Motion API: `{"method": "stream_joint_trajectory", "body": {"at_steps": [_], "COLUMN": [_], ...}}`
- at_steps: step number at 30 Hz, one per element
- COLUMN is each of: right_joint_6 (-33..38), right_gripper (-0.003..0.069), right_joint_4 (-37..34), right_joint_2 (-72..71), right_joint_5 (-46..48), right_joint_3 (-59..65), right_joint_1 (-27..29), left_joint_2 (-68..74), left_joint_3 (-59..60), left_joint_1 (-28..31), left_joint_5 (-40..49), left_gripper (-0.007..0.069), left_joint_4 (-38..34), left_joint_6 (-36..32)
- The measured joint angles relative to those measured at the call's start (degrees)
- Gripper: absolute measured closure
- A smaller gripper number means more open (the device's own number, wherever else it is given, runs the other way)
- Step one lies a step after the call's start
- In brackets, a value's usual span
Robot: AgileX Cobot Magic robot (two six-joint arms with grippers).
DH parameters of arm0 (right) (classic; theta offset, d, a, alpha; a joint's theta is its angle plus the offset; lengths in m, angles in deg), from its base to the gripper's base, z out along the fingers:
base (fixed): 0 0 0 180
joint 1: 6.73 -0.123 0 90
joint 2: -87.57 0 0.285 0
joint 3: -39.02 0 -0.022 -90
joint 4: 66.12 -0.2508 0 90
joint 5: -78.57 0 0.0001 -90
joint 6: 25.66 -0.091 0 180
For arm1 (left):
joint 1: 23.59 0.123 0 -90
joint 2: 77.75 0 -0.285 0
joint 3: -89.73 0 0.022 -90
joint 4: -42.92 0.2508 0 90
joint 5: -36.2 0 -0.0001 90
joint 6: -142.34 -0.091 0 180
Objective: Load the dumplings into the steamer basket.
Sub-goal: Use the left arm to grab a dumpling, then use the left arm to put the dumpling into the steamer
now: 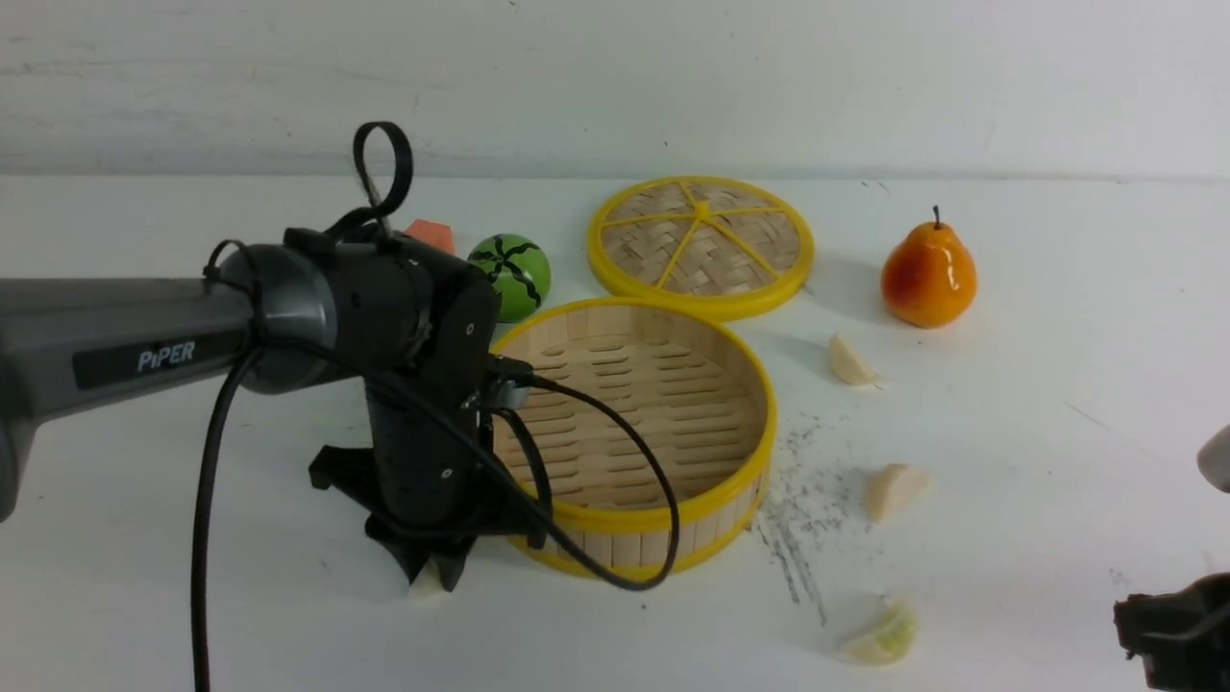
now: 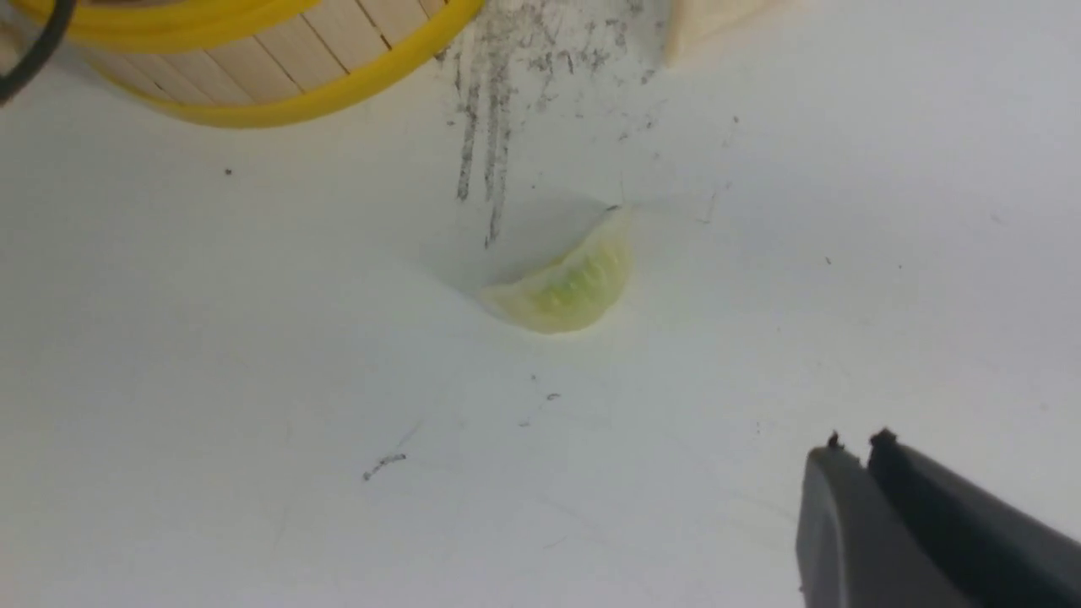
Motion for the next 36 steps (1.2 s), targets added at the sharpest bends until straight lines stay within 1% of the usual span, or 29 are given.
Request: {"method": "stream_joint_trajectory", "body": {"at_steps": [3,11,16,18,20,22,26,28,33,36], "right_joint_6": [0.0,0.0,0.0,0.0,0.2,0.2,0.2,0.2,0.2,0.2], "right_gripper": [0.0618,0.0617,0.0617,0.0617,0.0617,0.0613,0.0608,0.0608,0.0602,0.0598], "right_joint_4": [-0.2,-0.8,-1.1,-1.8,-2.7,-3.3,-4.0,-4.0,-4.0,-4.0], "right_joint_2": [0.0,0.0,0.0,0.0,0.0,0.0,0.0,0.0,0.0,0.0], "right_joint_5": [0.0,0.0,0.0,0.0,0.0,0.1,0.1,0.5,1.2,1.4], "right_joint_3": [0.0,0.0,0.0,0.0,0.0,0.0,0.0,0.0,0.0,0.0], "right_joint_1": [0.0,0.0,0.0,0.0,0.0,0.0,0.0,0.0,0.0,0.0], "left_joint_2": [-2.7,-16.1,-17.2,-15.8,-12.4,-8.1,-0.2,6.4,15.0,18.5], "left_joint_3": [0.0,-2.1,-5.6,-8.0,-12.3,-17.0,-25.4,-31.0,-37.7,-39.3], "left_joint_1": [0.0,0.0,0.0,0.0,0.0,0.0,0.0,0.0,0.0,0.0], "left_joint_5": [0.7,1.0,-1.7,-2.0,-1.8,-1.3,0.3,1.0,1.6,2.1], "left_gripper": [0.0474,0.0474,0.0476,0.0477,0.0477,0.0477,0.0477,0.0477,0.0477,0.0477], "left_joint_4": [0.3,0.5,-1.9,-5.6,-11.3,-13.8,-14.5,-14.5,-14.0,-11.3], "left_joint_6": [-0.9,-2.0,-2.0,-2.9,-5.7,-6.8,-7.3,-7.4,-6.6,-5.0]}}
